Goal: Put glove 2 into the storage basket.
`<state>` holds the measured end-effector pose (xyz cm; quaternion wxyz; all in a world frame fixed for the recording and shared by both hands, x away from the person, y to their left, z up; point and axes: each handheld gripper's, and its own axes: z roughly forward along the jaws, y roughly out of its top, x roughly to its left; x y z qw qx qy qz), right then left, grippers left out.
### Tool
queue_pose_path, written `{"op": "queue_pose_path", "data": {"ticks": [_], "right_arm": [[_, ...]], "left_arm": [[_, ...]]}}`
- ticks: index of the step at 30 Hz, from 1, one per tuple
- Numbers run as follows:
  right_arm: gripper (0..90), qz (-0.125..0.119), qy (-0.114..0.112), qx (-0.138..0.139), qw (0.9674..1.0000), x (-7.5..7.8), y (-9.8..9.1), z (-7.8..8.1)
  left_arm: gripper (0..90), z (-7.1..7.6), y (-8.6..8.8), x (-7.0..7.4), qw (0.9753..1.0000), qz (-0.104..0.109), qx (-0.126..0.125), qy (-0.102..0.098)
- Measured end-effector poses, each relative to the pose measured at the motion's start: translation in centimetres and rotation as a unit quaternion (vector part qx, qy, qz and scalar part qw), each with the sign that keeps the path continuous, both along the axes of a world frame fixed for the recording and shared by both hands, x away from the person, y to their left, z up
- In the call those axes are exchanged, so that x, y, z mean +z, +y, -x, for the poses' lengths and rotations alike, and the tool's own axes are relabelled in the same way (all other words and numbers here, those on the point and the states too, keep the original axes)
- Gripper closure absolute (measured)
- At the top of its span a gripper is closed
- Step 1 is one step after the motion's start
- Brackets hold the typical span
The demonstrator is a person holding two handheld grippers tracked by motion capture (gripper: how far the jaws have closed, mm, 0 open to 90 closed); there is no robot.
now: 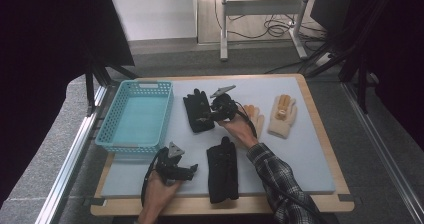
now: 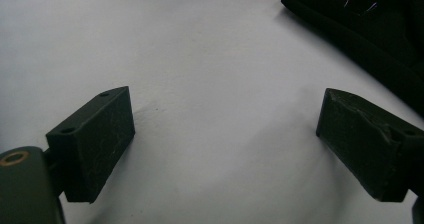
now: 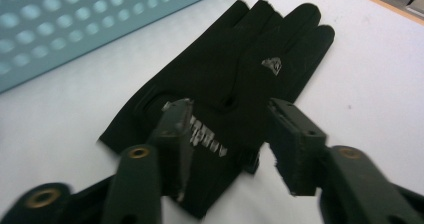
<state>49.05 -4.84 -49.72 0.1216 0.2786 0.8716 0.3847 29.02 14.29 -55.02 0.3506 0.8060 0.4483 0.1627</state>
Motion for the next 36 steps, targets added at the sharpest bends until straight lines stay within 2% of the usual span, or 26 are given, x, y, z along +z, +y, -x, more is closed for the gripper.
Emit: {"op": "queue_pose_path", "data": {"ticks": [8, 11, 13, 15, 16, 17, 18, 20, 23, 28, 36], "right_arm": [[46.1, -0.004, 0.003, -0.014, 0.9999, -1.1, 1.8, -1.8], [46.6, 0.007, 0.005, -0.017, 0.9998, -1.9, 2.6, -2.5], [49.3, 0.025, 0.011, -0.021, 0.9994, -2.9, 3.3, -3.0], [52.3, 0.025, 0.016, -0.022, 0.9993, -3.1, 3.4, -3.1], [57.8, 0.013, 0.026, -0.021, 0.9994, -3.2, 3.3, -3.2], [69.7, 0.006, 0.047, -0.024, 0.9986, -3.2, 3.2, -3.4], [69.7, 0.006, 0.047, -0.024, 0.9986, -3.2, 3.2, -3.4], [79.6, 0.015, 0.047, -0.024, 0.9985, -3.1, 3.2, -3.3], [84.7, 0.01, 0.063, -0.038, 0.9972, -3.1, 3.4, -3.2], [88.1, 0.014, 0.066, -0.046, 0.9967, -2.9, 3.5, -3.2], [88.5, 0.002, 0.063, -0.053, 0.9966, -1.7, 3.1, -2.6]], "left_arm": [[8.4, 0.0, 0.0, 0.0, 1.0, 0.0, 0.0, 0.0], [8.4, 0.0, 0.0, 0.0, 1.0, 0.0, -0.001, 0.0], [8.3, 0.0, 0.0, 0.0, 1.0, 0.0, -0.001, 0.0], [8.3, 0.0, 0.0, 0.0, 1.0, 0.0, -0.001, 0.0], [8.3, 0.0, 0.0, 0.0, 1.0, 0.0, -0.001, 0.0], [8.3, 0.0, 0.0, 0.0, 1.0, 0.0, -0.001, 0.0], [8.3, 0.0, 0.0, 0.0, 1.0, 0.0, -0.001, 0.0], [8.3, 0.0, 0.0, 0.0, 1.0, 0.0, -0.001, 0.0], [8.3, 0.0, 0.0, 0.0, 1.0, 0.0, -0.001, 0.0], [8.3, 0.0, 0.0, 0.0, 1.0, 0.0, 0.0, 0.0], [8.3, 0.0, 0.0, 0.0, 1.0, -0.003, -0.003, 0.001]]}}
